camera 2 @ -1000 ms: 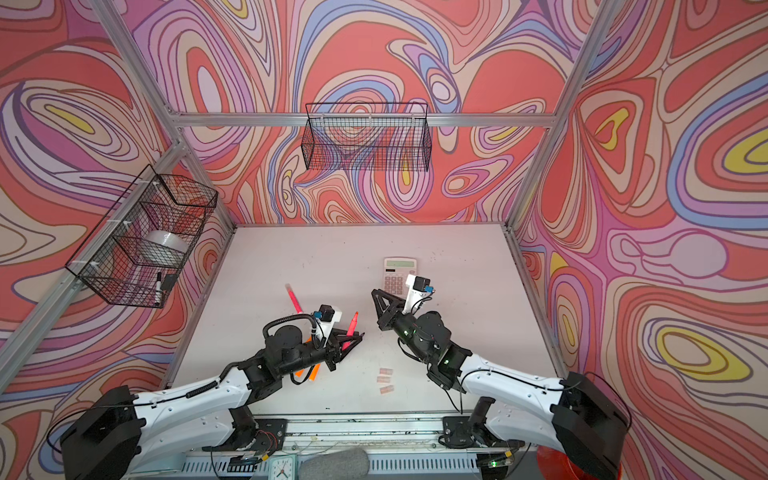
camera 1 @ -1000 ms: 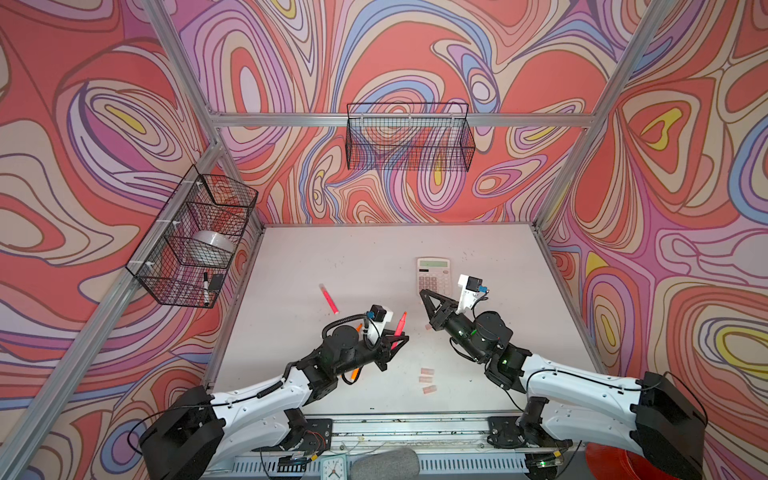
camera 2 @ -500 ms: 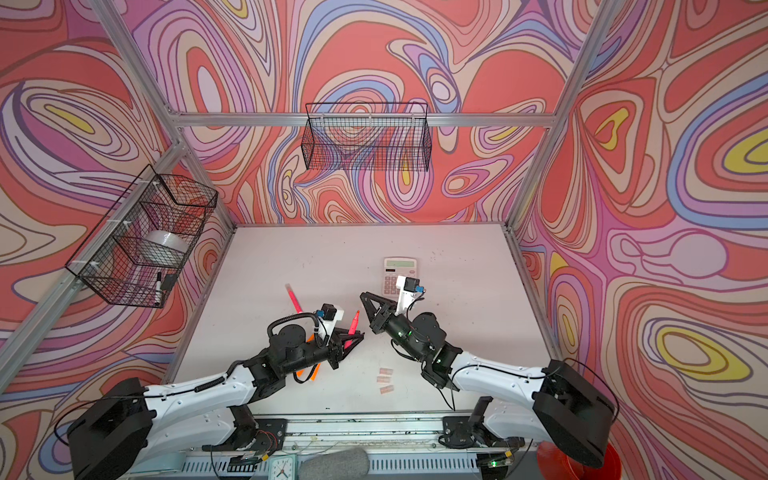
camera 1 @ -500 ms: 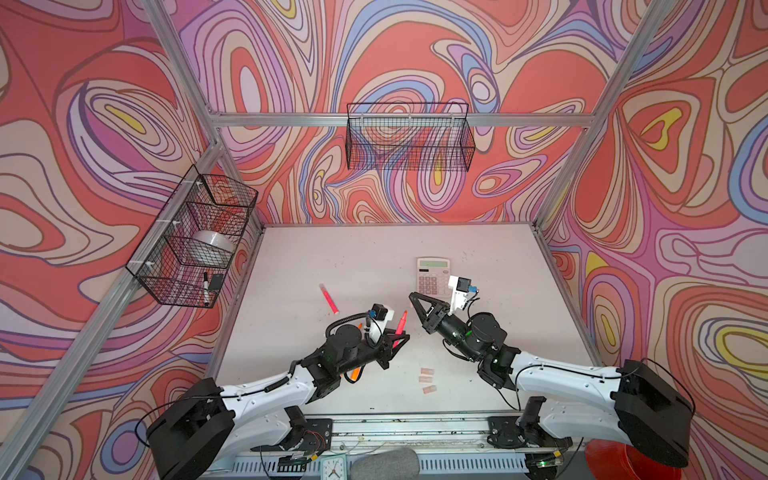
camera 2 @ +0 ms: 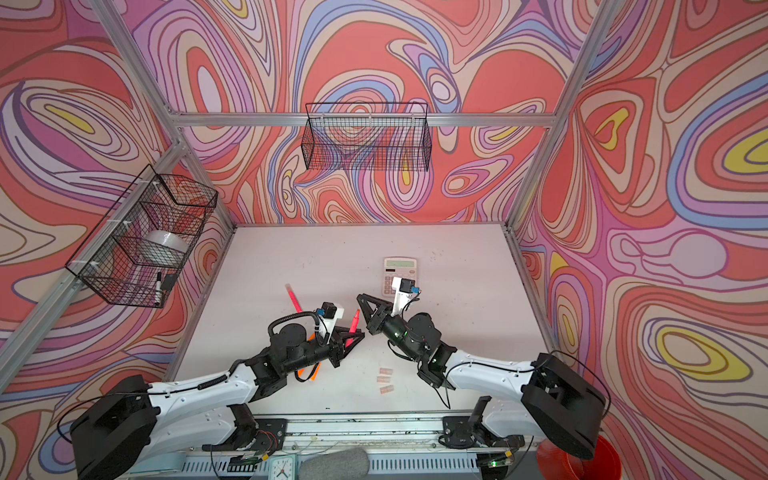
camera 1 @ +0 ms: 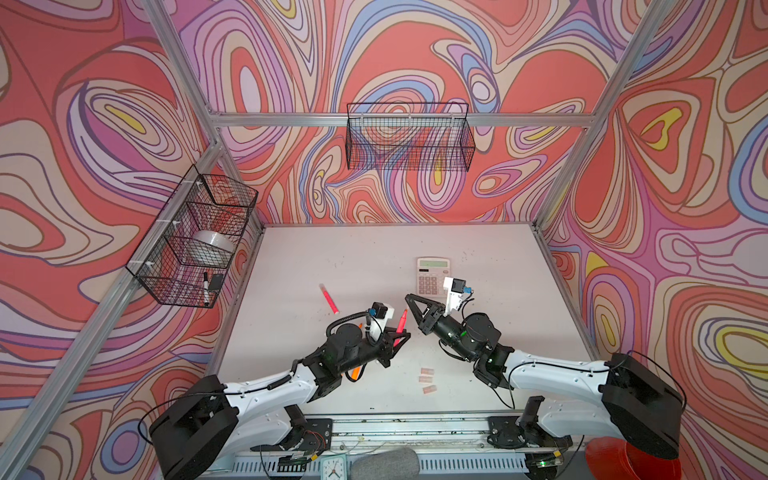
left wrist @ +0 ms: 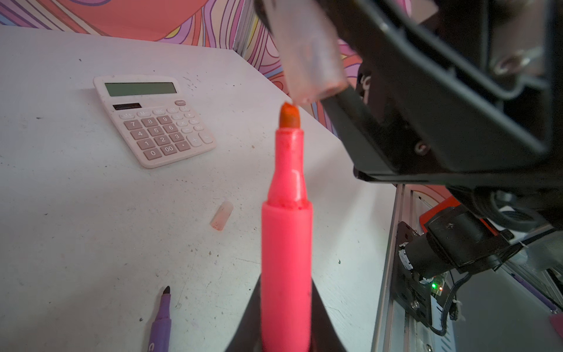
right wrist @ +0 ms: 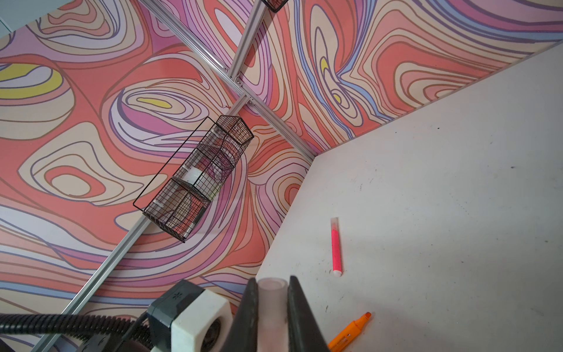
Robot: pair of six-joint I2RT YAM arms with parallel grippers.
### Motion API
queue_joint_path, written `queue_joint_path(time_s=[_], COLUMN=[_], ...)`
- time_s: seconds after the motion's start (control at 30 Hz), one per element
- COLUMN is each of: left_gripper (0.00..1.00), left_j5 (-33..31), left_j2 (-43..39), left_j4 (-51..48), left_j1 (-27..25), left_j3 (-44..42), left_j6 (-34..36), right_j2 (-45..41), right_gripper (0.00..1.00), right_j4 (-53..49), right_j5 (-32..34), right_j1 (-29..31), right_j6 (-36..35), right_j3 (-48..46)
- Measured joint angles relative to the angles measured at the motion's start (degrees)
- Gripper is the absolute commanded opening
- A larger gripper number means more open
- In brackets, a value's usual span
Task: Insert the pens into the pen caps
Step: 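Lift the cap with the right gripper and bring it above the highlighter tip, then lower the pink cap onto the orange highlighter tip with the right gripper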
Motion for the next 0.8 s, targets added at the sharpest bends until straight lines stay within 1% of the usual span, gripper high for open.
queue_joint_path(time_s=[0.8], left_gripper=[0.0], left_j5=[-0.48], left_j2=[-0.02], left_j4=[0.0], left_j1=[0.0], left_j3=[0.0], left_j6=[-0.02], right_j2=[0.42], right_gripper=[0.0], right_j4=[-0.37], right_j5=[1.95], right_j1=[0.63], right_j6=[-0.11], right_j3=[0.61])
